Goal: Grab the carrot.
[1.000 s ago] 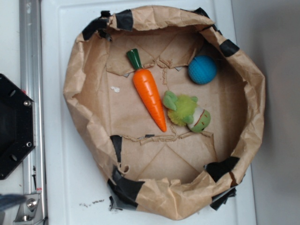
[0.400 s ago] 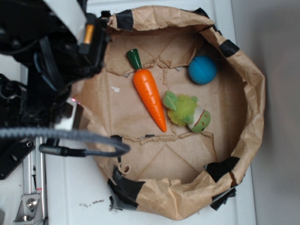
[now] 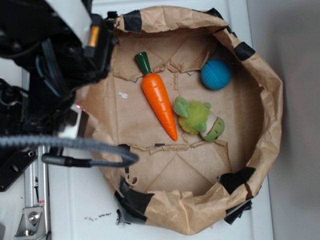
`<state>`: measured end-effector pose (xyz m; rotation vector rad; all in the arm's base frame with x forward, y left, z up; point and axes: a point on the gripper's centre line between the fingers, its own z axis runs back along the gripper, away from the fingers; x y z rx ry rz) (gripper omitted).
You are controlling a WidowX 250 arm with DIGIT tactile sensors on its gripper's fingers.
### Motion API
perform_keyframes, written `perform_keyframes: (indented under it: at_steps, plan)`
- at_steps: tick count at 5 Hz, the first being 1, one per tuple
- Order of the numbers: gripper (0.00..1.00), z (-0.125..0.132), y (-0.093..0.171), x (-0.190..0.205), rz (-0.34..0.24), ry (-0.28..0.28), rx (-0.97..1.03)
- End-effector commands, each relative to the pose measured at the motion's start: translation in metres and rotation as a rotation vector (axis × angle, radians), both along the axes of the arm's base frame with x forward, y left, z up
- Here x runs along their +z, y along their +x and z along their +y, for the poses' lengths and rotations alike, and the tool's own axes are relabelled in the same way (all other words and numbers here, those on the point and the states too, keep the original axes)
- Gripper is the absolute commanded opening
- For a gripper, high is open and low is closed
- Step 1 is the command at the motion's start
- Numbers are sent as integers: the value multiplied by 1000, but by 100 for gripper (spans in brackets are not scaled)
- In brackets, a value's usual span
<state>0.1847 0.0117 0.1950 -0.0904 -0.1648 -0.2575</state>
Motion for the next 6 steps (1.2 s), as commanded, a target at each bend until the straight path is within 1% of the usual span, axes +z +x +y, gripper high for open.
perform_keyframes:
  at_steps: [1, 2, 3, 4, 5, 6]
  plan:
    - [100, 9, 31, -24, -79, 81, -79]
    - [100, 4, 43, -57, -45, 110, -155]
    - [100, 10, 50, -85, -9, 151, -184]
    - [100, 24, 59, -119, 44, 181, -202]
    - [100, 20, 58, -149, 61, 225, -310]
    - [100, 3, 59, -172, 27, 176, -379]
